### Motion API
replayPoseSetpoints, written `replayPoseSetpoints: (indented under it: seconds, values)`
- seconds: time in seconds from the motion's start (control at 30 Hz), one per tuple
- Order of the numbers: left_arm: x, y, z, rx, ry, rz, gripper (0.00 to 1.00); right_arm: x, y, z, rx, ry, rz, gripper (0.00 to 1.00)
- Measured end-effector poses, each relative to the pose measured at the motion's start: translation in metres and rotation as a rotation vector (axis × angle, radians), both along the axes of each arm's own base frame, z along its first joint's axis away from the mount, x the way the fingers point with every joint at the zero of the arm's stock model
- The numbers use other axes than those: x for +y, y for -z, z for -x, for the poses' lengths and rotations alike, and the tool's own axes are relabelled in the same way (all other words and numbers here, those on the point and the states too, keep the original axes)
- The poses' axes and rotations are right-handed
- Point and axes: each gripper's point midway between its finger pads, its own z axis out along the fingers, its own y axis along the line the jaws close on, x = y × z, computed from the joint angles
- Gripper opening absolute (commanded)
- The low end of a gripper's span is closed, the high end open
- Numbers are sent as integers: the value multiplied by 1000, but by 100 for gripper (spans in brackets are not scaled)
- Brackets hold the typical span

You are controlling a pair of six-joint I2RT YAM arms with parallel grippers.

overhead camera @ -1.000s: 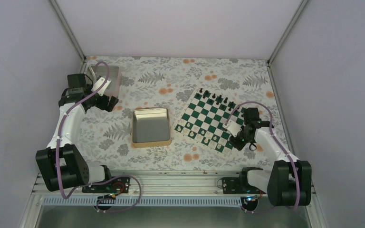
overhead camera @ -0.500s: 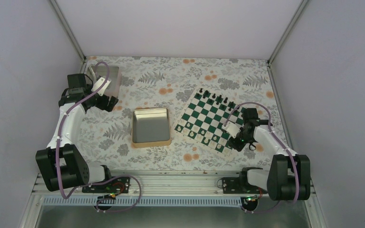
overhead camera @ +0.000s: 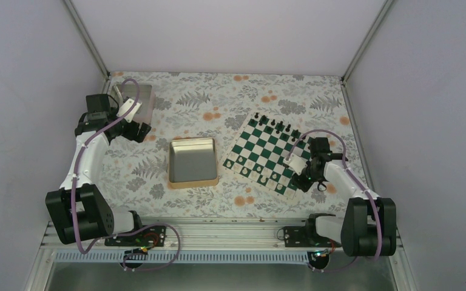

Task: Set up the chess pieces on the board
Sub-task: Place the chess piece on the chessboard.

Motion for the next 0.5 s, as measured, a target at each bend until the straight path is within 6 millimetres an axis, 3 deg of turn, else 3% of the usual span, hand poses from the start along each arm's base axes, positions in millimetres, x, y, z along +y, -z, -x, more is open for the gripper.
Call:
replayPoseSetpoints:
  seconds: [0.5]
  values:
    - [0, 0, 0, 0, 0, 0, 100, -1, -3, -2, -21, 3, 7, 39]
